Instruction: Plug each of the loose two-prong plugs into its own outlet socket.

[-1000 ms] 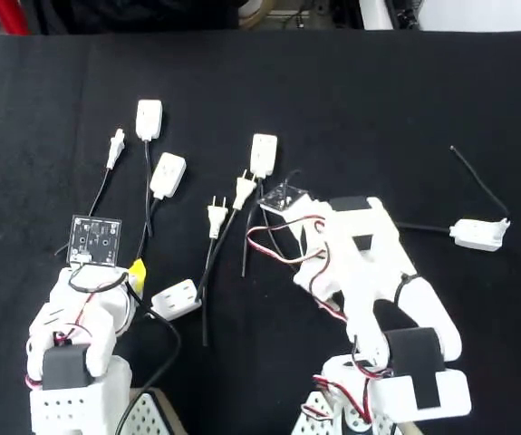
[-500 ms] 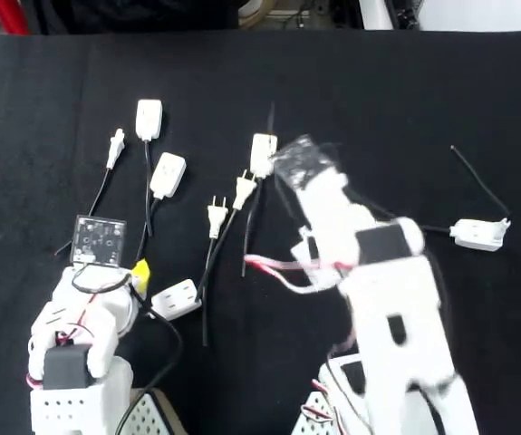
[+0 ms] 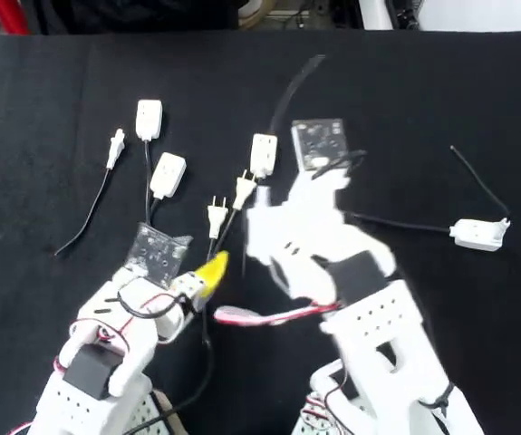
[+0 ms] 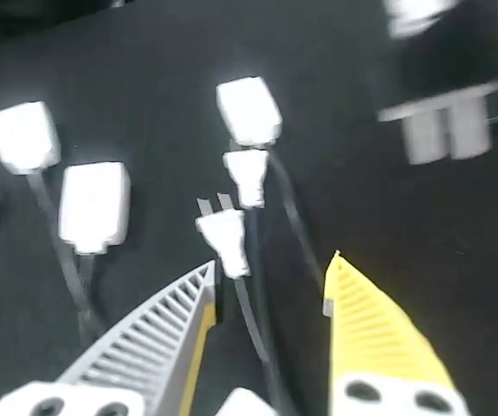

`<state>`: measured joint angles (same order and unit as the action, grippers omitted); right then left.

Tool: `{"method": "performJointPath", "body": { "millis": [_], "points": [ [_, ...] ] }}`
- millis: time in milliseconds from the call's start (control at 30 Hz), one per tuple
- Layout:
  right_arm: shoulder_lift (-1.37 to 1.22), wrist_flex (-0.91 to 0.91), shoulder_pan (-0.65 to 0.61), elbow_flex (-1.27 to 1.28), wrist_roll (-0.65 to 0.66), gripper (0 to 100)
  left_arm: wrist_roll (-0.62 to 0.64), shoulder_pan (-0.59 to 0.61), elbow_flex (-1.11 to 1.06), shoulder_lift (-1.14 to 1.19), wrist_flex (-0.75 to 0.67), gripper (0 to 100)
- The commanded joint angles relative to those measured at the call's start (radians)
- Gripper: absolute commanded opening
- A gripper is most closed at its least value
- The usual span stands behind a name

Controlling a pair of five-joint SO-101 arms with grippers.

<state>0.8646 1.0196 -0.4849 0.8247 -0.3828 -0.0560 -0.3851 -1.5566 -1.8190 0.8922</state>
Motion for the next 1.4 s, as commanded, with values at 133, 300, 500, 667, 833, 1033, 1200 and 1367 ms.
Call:
{"method": "performJointPath", "body": {
  "millis": [133,300,500,667,833,1033,1200,1367],
  "points": [
    [0.018,-0.193,-0.123,0.114,-0.095,1.4,0.043,0.001,0.035,-0.005,-0.028,21],
    [0.048,-0.284,-0.169,0.191,-0.094,1.4,0.083,0.036,0.082,-0.005,0.051,24],
    [0.180,-0.281,-0.221,0.259,-0.095,1.3,0.083,0.065,0.084,-0.006,0.055,26],
    [0.226,-0.238,-0.222,0.271,-0.094,1.4,0.083,0.122,0.073,-0.006,0.009,26],
    [0.225,-0.161,-0.222,0.231,-0.086,1.4,0.078,0.136,0.036,-0.006,-0.026,26],
    [0.225,-0.140,-0.222,0.229,-0.052,1.4,0.078,0.137,0.035,-0.006,-0.023,26],
    [0.220,-0.094,-0.224,0.209,-0.002,1.5,0.077,0.137,0.035,-0.006,-0.023,26],
    [0.107,-0.031,-0.256,0.147,0.061,1.5,0.084,0.131,0.036,-0.006,-0.023,26]
  ]
}}
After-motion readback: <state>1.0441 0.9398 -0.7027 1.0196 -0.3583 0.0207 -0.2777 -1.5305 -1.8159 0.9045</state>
